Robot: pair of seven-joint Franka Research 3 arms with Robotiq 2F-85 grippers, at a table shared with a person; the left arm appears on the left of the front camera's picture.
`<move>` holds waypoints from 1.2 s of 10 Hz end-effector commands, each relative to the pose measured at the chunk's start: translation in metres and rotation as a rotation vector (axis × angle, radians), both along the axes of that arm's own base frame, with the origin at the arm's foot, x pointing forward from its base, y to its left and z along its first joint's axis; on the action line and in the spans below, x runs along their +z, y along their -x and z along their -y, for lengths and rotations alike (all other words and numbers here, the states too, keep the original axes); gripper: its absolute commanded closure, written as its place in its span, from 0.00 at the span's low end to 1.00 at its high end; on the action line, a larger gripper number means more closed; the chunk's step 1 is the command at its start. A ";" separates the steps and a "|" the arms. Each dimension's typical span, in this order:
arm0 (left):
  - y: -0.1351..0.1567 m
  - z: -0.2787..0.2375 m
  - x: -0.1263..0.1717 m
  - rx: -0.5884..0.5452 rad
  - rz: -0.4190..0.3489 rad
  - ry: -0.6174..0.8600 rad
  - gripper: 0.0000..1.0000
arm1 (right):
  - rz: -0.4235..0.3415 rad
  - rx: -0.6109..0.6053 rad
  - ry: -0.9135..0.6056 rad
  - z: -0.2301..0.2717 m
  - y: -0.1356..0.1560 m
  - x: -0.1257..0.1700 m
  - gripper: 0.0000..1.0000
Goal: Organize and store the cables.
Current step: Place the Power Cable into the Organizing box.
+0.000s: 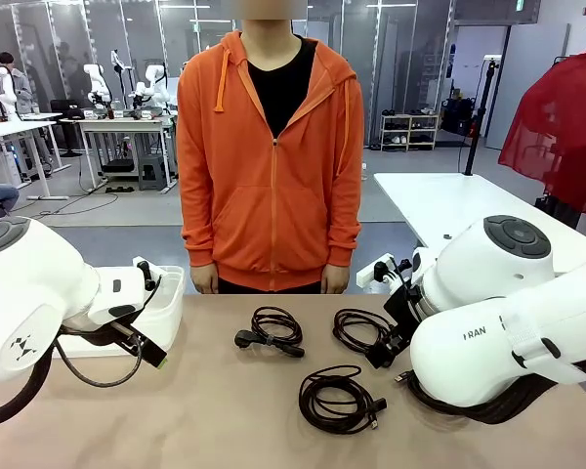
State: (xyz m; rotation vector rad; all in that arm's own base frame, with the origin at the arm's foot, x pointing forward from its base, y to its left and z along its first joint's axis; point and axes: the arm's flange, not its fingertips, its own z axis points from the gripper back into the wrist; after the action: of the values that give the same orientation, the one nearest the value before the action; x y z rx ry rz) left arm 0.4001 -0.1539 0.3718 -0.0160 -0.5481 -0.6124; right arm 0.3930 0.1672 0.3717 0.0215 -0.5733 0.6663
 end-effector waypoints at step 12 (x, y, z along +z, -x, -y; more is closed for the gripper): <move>0.092 -0.064 0.270 -0.052 0.034 0.163 0.00 | -0.014 0.060 -0.044 0.022 -0.002 0.248 0.00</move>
State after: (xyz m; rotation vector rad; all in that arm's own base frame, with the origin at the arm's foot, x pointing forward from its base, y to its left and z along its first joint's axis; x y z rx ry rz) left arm 0.3125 -0.0916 0.6362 -0.1538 -0.6177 -0.6154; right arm 0.3948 0.1548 0.6156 0.0860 -0.5615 0.7014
